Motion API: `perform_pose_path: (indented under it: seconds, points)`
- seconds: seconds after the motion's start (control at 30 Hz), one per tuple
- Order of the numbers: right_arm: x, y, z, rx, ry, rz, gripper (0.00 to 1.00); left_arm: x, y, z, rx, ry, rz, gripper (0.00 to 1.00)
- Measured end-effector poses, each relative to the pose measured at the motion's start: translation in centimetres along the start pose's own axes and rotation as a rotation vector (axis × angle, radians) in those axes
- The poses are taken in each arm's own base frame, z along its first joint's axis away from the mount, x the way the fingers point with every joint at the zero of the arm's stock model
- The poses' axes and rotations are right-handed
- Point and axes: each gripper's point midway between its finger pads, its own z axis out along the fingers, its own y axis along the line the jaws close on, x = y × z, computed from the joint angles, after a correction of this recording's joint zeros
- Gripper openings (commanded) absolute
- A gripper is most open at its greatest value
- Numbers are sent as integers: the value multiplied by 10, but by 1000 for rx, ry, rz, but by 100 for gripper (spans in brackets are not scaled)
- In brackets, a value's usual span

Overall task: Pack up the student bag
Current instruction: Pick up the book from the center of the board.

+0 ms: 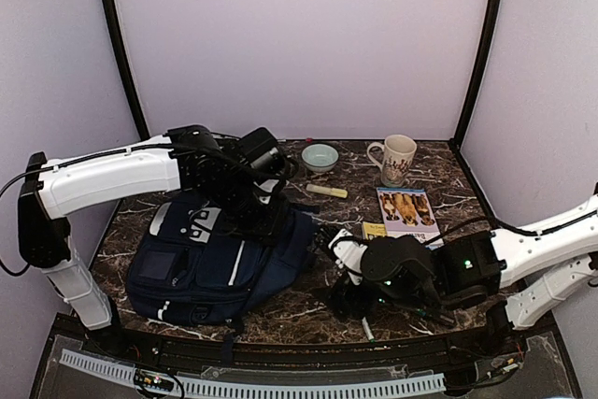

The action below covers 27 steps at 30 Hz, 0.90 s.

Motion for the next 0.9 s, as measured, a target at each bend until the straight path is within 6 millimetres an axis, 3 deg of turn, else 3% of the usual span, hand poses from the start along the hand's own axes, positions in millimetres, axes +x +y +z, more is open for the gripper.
perform_pose_path:
  seconds: [0.17, 0.33, 0.47, 0.57, 0.63, 0.77, 0.9]
  points:
    - [-10, -69, -17, 159, -15, 189, 87, 20, 7, 10, -45, 48, 23, 1]
    - [7, -141, -24, 321, 69, 361, 86, 29, 8, 14, -68, 61, 39, 9]
    - [26, -183, -34, 394, 127, 511, 86, 30, 9, 15, -74, 62, 39, 28]
    - [39, -201, -43, 420, 160, 612, 85, 29, 9, 15, -76, 56, 35, 45]
    - [46, -209, -47, 431, 176, 673, 85, 28, 7, 15, -70, 49, 33, 51]
    - [63, -214, -51, 432, 206, 764, 83, 25, -1, 14, -49, 32, 46, 53]
    - [85, -205, -45, 408, 287, 803, 79, 21, -11, 13, -27, 14, 56, 53]
